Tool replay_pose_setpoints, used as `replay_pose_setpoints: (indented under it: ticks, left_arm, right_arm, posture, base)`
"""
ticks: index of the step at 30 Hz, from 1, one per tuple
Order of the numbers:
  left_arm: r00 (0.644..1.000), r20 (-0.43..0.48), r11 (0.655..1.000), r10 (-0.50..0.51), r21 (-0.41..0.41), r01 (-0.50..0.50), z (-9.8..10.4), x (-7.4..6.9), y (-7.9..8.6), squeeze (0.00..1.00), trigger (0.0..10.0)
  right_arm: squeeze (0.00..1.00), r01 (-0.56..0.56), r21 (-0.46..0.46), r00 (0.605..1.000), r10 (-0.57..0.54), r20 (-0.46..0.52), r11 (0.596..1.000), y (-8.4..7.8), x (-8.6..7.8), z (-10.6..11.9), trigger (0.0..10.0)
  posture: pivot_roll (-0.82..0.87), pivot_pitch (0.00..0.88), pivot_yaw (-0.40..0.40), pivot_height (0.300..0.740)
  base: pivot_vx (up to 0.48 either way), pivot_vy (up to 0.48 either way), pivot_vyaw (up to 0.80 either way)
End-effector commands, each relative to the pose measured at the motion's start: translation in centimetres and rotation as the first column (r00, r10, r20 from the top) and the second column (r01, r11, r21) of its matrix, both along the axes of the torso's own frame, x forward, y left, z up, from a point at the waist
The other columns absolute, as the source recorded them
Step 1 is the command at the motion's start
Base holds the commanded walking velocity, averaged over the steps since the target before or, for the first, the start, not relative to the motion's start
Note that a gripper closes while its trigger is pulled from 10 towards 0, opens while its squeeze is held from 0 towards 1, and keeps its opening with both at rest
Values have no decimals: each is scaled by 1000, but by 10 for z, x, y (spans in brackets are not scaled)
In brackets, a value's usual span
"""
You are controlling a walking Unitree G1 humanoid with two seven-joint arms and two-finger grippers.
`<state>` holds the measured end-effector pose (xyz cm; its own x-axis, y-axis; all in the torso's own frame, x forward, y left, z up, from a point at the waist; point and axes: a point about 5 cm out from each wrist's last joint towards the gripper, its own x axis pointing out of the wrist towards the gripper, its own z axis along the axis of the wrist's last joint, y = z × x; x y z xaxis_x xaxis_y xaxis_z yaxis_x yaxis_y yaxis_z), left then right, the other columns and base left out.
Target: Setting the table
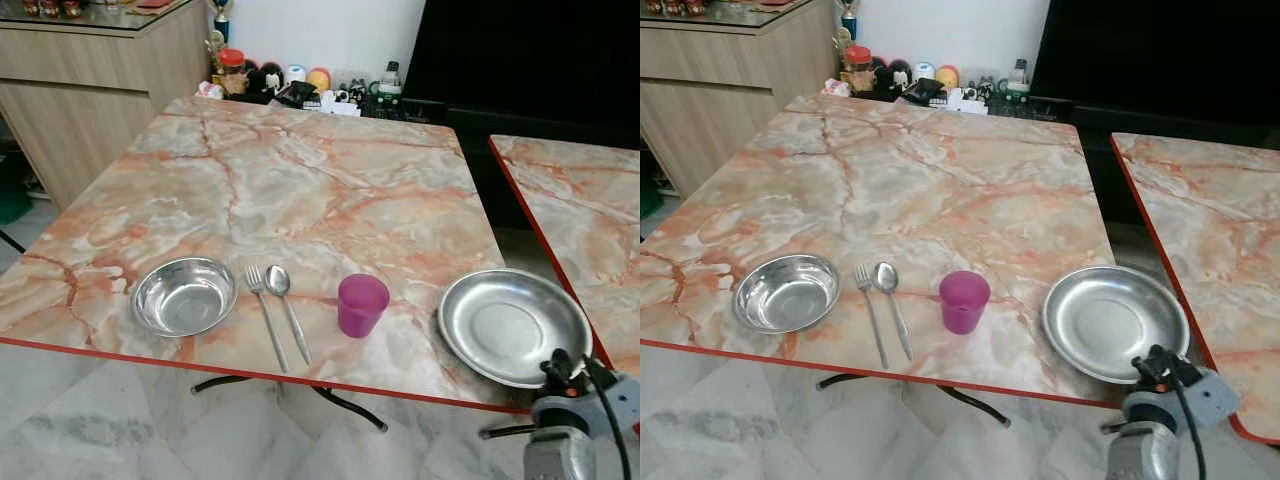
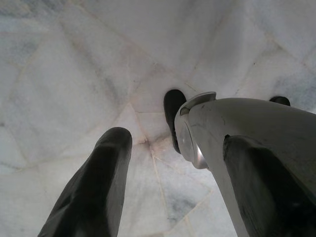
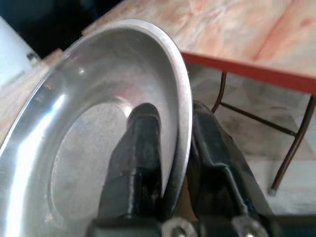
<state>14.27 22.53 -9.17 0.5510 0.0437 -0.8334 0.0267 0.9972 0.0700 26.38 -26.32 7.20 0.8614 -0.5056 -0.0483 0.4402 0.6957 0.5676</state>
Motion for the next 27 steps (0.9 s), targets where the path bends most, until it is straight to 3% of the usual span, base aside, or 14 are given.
replay_pose_setpoints:
  ticks: [1, 5, 9, 11, 13, 14, 17, 20, 21, 22, 25, 27]
  left_arm:
    - [999, -15, 999, -30, 11, 31, -2, -6, -2, 0, 10000]
    - [1000, -12, 999, -29, 16, 29, -2, -6, 0, 0, 10000]
    - [1000, -8, 999, -26, 32, 26, -1, -6, 2, 0, 10000]
    - [1000, -8, 999, -26, 32, 26, -1, -6, 2, 0, 10000]
    - [1000, 2, 999, -19, 40, 19, 0, -4, 4, 0, 10000]
    - [1000, 2, 999, -19, 40, 19, 0, -4, 4, 0, 10000]
    - [1000, 8, 999, -17, 50, 16, 0, -4, 6, 0, 10000]
    - [1000, 9, 998, -15, 53, 15, 1, -5, 7, 0, 10000]
    - [1000, 10, 998, -15, 54, 15, 1, -5, 7, 0, 10000]
    - [1000, 10, 998, -15, 54, 15, 1, -5, 7, 0, 10000]
    - [1000, 11, 998, -5, 56, 5, 1, -5, 8, 0, 10000]
    - [1000, 13, 998, 4, 56, -4, 1, -5, 9, 0, 10000]
  right_arm:
    - [0, 42, -28, 990, -38, 133, 999, -11, 1, 25, 10000]
    - [0, 67, -20, 975, -61, 214, 998, -18, 3, 40, 10000]
    - [0, 4, 25, 936, -13, 353, 1000, -16, 10, 63, 10000]
    - [0, 4, 25, 936, -13, 353, 1000, -16, 10, 63, 10000]
    - [0, -132, 47, 876, 94, 474, 990, -2, 16, 83, 10000]
    - [0, -132, 47, 876, 94, 474, 990, -2, 16, 83, 10000]
    - [0, -337, -3, 778, 280, 562, 942, 27, 24, 108, 10000]
    - [0, -526, -121, 718, 516, 468, 842, 70, 37, 116, 10000]
    - [0, -599, -155, 687, 603, 405, 786, 88, 40, 113, 10000]
    - [0, -599, -155, 687, 603, 405, 786, 88, 40, 113, 10000]
    - [0, -680, -208, 621, 703, 347, 703, 106, 39, 108, 10000]
    - [0, -698, -217, 607, 725, 327, 682, 109, 39, 107, 10000]
  posture:
    - [21, 98, -76, 740]
    - [21, 98, -70, 740]
    - [24, 97, -70, 740]
    - [24, 97, -70, 740]
    - [25, 98, -67, 740]
    - [25, 98, -67, 740]
    - [21, 98, -67, 740]
    - [18, 98, -70, 740]
    - [19, 100, -73, 740]
    - [19, 100, -73, 740]
    - [21, 101, -76, 740]
    - [21, 101, -76, 740]
  base:
    - [0, 0, 0]
    - [0, 0, 0]
    - [0, 0, 0]
    - [0, 0, 0]
    - [0, 0, 0]
    - [0, 0, 0]
    - [0, 0, 0]
    - [0, 0, 0]
    - [0, 0, 0]
    - [0, 0, 0]
    - [0, 0, 0]
    - [0, 0, 0]
